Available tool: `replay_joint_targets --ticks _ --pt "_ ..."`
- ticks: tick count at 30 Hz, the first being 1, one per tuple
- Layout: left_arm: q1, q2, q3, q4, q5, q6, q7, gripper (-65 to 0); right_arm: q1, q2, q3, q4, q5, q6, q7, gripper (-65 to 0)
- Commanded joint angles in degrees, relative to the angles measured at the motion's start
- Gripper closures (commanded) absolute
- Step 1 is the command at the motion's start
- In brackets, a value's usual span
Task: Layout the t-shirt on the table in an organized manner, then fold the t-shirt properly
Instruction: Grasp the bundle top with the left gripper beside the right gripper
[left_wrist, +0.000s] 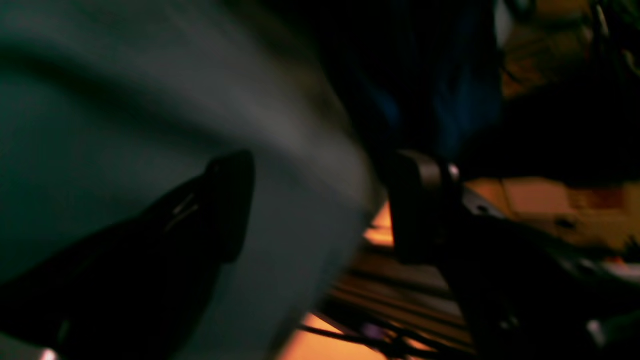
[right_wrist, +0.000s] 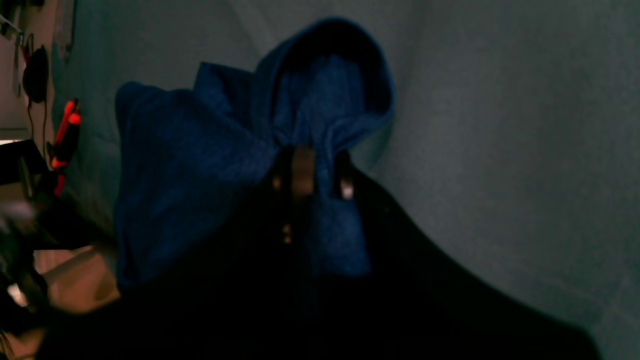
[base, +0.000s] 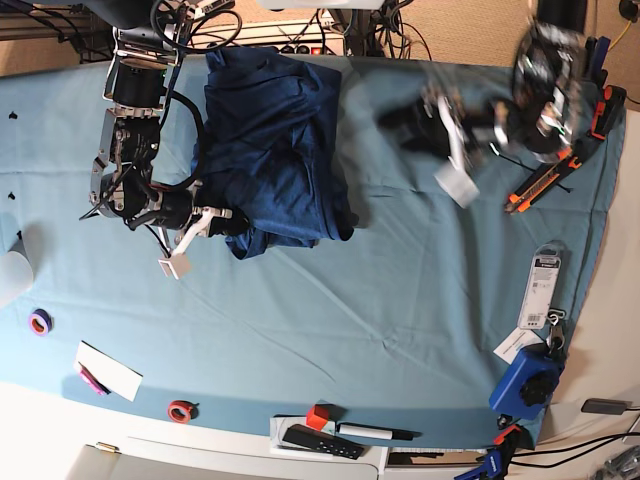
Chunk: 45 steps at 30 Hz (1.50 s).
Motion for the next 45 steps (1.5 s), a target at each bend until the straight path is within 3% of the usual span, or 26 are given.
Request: replay_joint_targets --ticks 1,5,11,19,21,25,27,32,36,40,45 --pt "0.02 -0.28 0.85 0.9 -0.66 0.37 -1.66 -43.0 0.52 0.72 0.11 0.37 -1.6 -0.04 -1.22 0.0" --pt "0.61 2.43 4.92 0.9 5.99 4.44 -2.73 -43.0 0.52 0.74 0.11 0.37 -1.73 -0.04 -1.27 0.0" --pt "0.66 7.1 9.99 0.9 10.36 6.32 -2.69 -43.0 0.52 0.74 0.11 0.37 -1.79 -0.04 -1.27 0.0" --pt "0.28 7.98 17.53 0.9 18.12 8.92 -5.51 -42.7 0.52 0.74 0.11 0.37 -1.77 -0.04 -1.27 0.0" --pt "-0.04 7.96 17.44 0.9 19.43 9.16 -6.86 -36.4 0.5 0.74 0.11 0.37 -1.73 -0.04 -1.27 0.0" --pt "-1.46 8.15 17.44 0.92 22.77 10.8 -9.4 -10.0 0.5 0.74 0.11 0.37 -1.75 -0.04 -1.4 0.0" --pt "-2.23 8.66 17.46 0.92 23.02 10.71 -9.73 0.0 0.5 0.76 0.11 0.37 -1.75 -0.04 -1.42 0.0" --pt "-2.73 11.21 17.49 0.92 23.37 10.14 -10.12 0.0 0.5 0.76 2.08 1.31 -1.73 0.76 -1.4 0.0" --pt "-4.98 13.2 17.53 0.92 24.13 10.12 -9.6 0.0 0.5 0.76 9.6 3.37 -1.7 0.76 -2.29 0.0" --pt "-8.66 15.61 18.18 0.9 28.96 10.19 -10.23 0.0 0.15 0.79 17.11 3.82 -1.57 0.79 -5.26 0.0" --pt "-13.42 18.03 23.34 -1.01 32.94 12.13 -12.48 0.0 -2.49 1.01 26.8 3.82 -1.14 2.97 -5.26 0.0"
